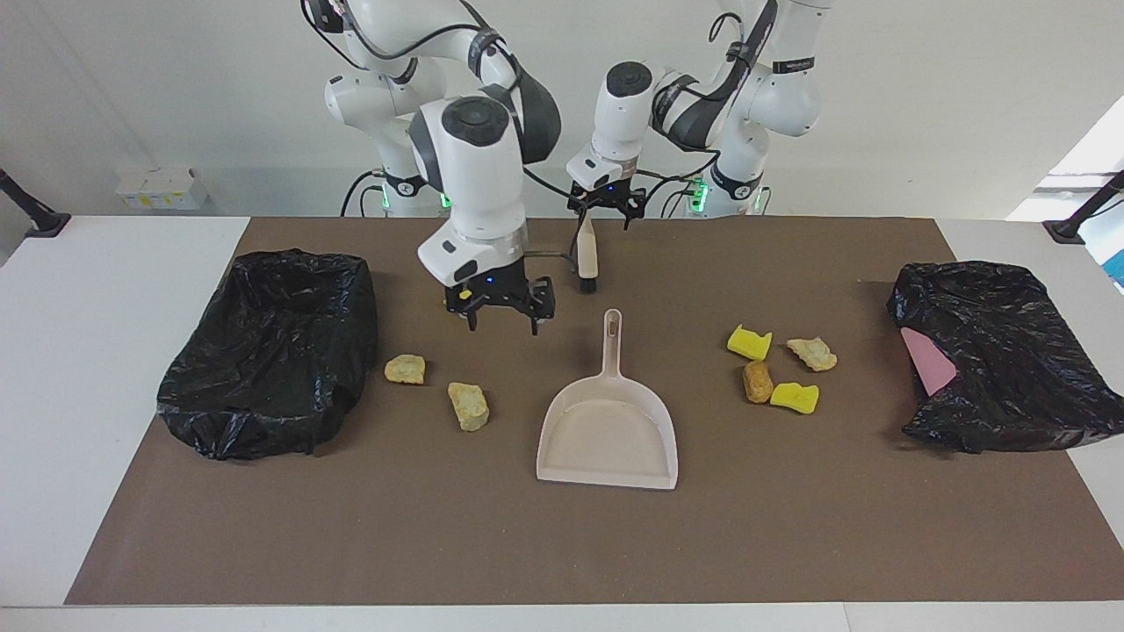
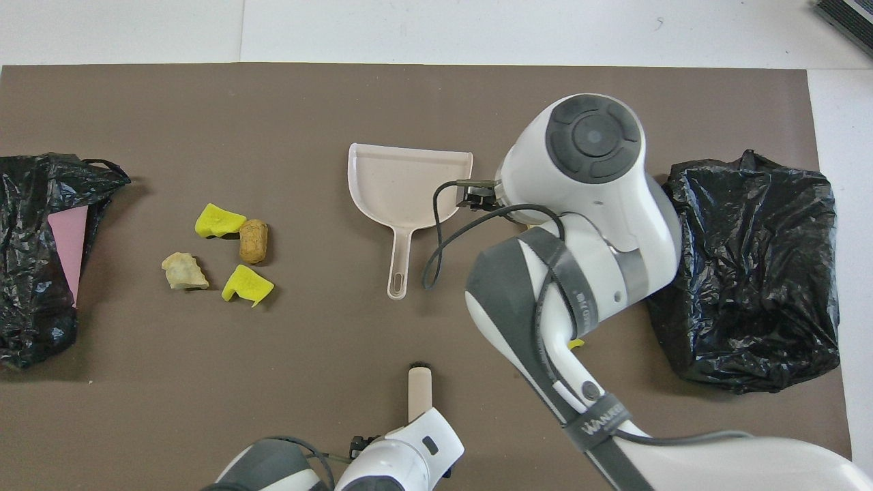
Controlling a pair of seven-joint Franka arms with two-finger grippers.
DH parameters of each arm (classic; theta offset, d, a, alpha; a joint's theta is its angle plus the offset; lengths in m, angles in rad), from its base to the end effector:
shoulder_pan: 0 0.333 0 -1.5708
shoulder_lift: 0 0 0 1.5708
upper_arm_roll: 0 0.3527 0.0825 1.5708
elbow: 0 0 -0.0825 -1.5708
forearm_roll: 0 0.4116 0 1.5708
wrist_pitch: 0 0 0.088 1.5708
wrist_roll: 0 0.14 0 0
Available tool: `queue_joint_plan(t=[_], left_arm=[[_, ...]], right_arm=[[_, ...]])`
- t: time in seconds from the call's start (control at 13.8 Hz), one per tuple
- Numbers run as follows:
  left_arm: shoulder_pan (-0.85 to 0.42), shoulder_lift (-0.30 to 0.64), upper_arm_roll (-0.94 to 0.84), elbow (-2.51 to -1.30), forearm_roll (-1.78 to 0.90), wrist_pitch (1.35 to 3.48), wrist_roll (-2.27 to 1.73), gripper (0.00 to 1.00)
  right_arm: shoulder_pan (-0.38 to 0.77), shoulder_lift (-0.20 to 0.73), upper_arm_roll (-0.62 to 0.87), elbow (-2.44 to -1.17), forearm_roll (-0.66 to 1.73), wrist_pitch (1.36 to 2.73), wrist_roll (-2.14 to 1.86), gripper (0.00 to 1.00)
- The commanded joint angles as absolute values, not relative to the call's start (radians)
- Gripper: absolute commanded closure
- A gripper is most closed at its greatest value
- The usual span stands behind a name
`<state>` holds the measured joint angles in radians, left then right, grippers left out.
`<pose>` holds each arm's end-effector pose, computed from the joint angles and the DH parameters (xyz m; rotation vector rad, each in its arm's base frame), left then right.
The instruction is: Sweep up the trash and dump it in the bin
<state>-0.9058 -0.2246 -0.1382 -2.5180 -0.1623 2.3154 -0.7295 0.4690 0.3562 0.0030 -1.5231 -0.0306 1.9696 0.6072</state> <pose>0.2245 -0.3977 0.3461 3.0512 -0.3101 -0.0856 0.6408 0.3235 0.4570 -3.1096 0.1943 -0.1429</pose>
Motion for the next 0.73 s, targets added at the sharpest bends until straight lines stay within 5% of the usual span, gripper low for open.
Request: queue_joint_plan(t=[0.0,0.15,0.22,0.44,0.65], left_arm=[[-1.032,-0.256,-0.117,-2.620,-0.179,2.436,-0.817,0.00],[-1.052,-0.264,-0.117,-2.631,-0.179,2.424,-0.851,0.00],[-1.064,-0.265,-0.117,-2.635,-0.179,2.415,-0.876,0.19],[-1.065,-0.270,-0.117,-2.635,-0.181,2.376,-0.885,0.97],[-1.057,-0.273,-0.115,-2.634,-0.181,2.358,-0.887,1.00]], right_arm=[[0.518,0.478,-0.002,-1.392,-0.046,1.971,0.672,0.00],[0.558,0.556,-0.002,-1.324,-0.046,1.973,0.704,0.00],[0.575,0.589,-0.002,-1.296,-0.046,1.976,0.716,0.00],[0.611,0.626,0.000,-1.273,-0.045,1.993,0.730,0.00],[0.646,0.655,0.002,-1.282,-0.045,1.994,0.735,0.03]])
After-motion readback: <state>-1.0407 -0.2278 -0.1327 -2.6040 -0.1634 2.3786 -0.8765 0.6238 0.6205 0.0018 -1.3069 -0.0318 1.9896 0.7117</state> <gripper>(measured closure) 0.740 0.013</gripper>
